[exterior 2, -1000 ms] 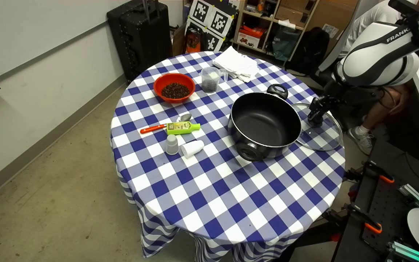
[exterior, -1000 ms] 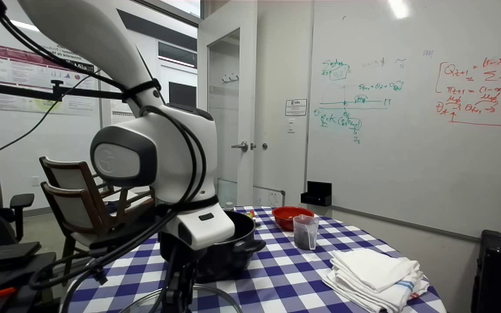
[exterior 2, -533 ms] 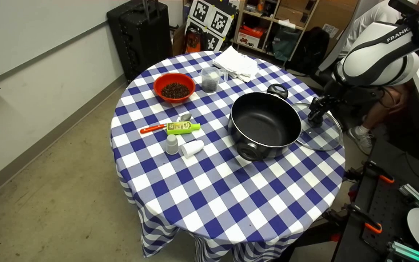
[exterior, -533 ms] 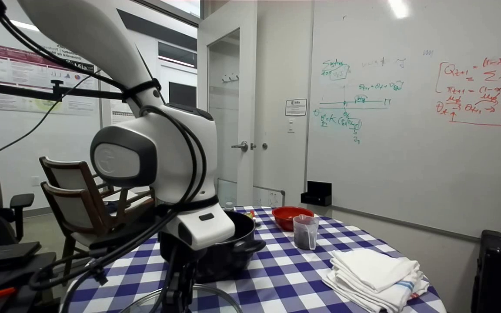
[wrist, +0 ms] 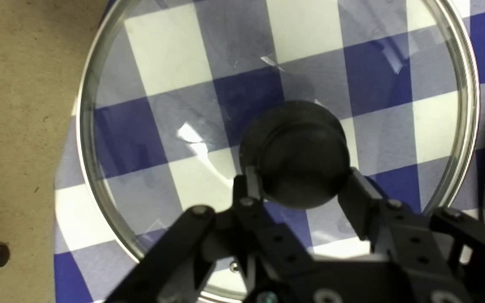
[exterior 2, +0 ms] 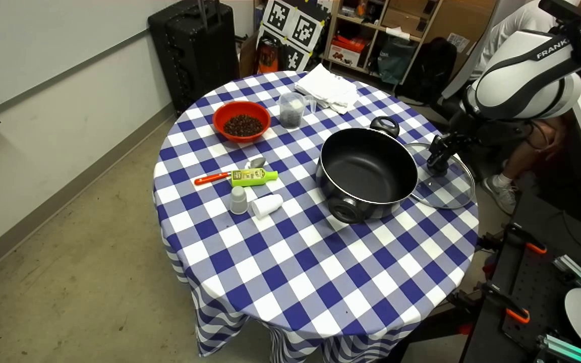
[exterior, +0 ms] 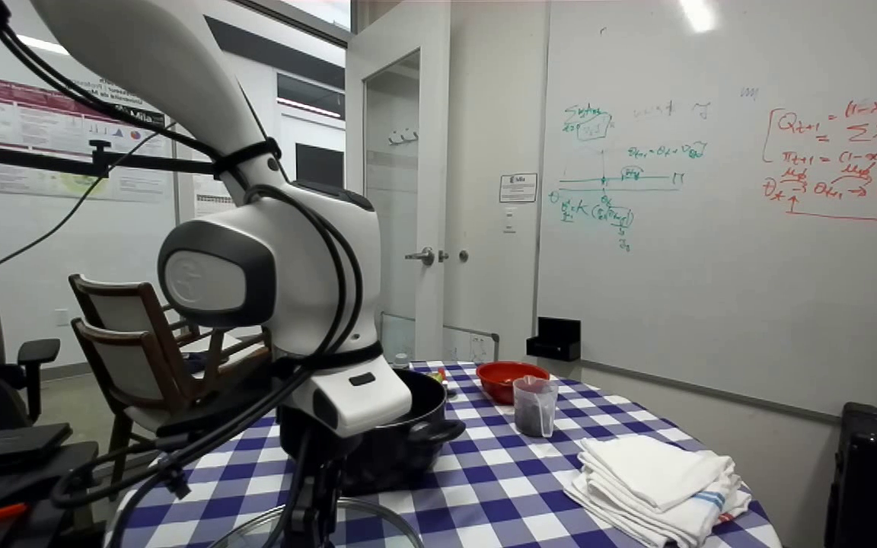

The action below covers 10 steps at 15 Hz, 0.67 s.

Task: Pick up the lid from the table and put it on the pot

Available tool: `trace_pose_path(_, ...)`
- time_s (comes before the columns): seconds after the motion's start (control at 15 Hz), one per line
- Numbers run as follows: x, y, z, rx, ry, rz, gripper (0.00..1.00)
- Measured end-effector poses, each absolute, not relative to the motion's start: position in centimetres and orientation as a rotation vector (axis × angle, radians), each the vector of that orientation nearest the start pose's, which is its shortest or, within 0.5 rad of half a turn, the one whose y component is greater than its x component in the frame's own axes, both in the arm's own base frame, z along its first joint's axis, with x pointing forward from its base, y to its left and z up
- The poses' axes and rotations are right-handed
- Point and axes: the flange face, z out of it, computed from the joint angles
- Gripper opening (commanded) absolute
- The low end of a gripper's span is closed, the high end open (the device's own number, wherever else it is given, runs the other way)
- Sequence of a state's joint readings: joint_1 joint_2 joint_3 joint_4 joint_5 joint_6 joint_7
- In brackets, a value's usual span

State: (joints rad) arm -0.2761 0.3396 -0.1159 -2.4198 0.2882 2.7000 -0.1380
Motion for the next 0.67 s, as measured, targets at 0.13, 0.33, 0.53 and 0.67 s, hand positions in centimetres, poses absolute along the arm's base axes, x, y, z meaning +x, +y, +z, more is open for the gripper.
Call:
trace_pose_path(0.13, 44.18, -19.65, 16.69, -2.954, 0.772, 0.047, 0.23)
trace_pose_path(0.33, 44.16, -19.61, 16.7, -2.955, 0.766, 0.053, 0.23)
trace_pose_path(0.53, 44.06, -19.77, 16.93, -2.973, 0.733, 0.07, 0.23)
trace_pose_path(0.67, 43.95, -20.24, 17.62, -2.991, 0.705, 0.079, 0.23)
